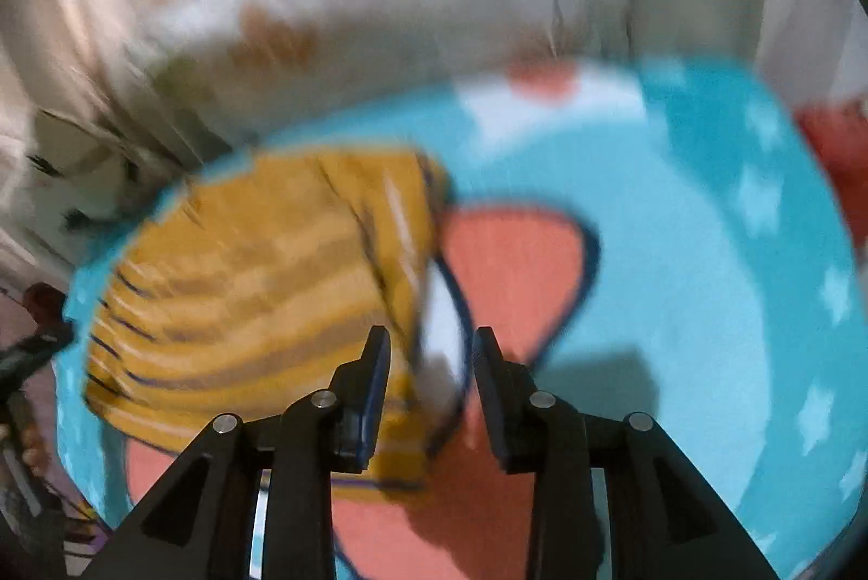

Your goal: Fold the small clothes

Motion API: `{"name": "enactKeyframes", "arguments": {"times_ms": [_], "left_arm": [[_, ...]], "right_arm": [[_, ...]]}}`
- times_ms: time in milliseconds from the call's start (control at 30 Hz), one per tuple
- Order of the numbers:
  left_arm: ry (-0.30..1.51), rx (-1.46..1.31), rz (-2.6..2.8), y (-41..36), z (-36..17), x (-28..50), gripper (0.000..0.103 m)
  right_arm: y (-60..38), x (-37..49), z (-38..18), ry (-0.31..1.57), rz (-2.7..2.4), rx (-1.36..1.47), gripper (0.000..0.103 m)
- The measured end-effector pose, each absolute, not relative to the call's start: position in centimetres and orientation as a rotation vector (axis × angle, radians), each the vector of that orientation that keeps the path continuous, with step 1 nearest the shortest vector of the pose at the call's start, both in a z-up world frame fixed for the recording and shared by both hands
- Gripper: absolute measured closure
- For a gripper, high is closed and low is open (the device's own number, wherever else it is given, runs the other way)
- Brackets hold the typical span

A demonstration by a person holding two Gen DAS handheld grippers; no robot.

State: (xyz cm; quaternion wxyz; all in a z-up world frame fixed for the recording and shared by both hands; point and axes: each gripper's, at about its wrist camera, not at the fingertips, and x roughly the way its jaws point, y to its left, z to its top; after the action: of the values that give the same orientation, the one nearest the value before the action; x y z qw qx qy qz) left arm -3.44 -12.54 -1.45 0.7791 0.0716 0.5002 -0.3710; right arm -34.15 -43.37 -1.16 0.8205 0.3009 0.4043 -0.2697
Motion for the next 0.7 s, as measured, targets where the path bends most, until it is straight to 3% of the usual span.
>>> {"name": "enactKeyframes", "arguments": {"times_ms": [167,367,500,700], "left_arm": [[1.171,0.206,-0.739,-13.5,-6.5,-2.3,0.033],[1.135,0.247,-0.758,-14.2,-6.6,-2.7,0.021],[1.167,0.237,-0.752,-14.3,-6.1,-2.4,0.02],[1.134,0.124,-0.741,-12.4,-2.9,-2.6,0.02]], "right_arm": [[-42.1,-29.5,1.5,0.835,-0.464,0.566,0.068],[-41.4,-21.7,-2.8,0.943,-0.358,0.564,0.068],[-43.4,-18.8,-7.7,1.057,-0.431,0.617,0.07],[-43.2,-19.6,-4.5,0.967,-0.485,0.617,0.069]]}}
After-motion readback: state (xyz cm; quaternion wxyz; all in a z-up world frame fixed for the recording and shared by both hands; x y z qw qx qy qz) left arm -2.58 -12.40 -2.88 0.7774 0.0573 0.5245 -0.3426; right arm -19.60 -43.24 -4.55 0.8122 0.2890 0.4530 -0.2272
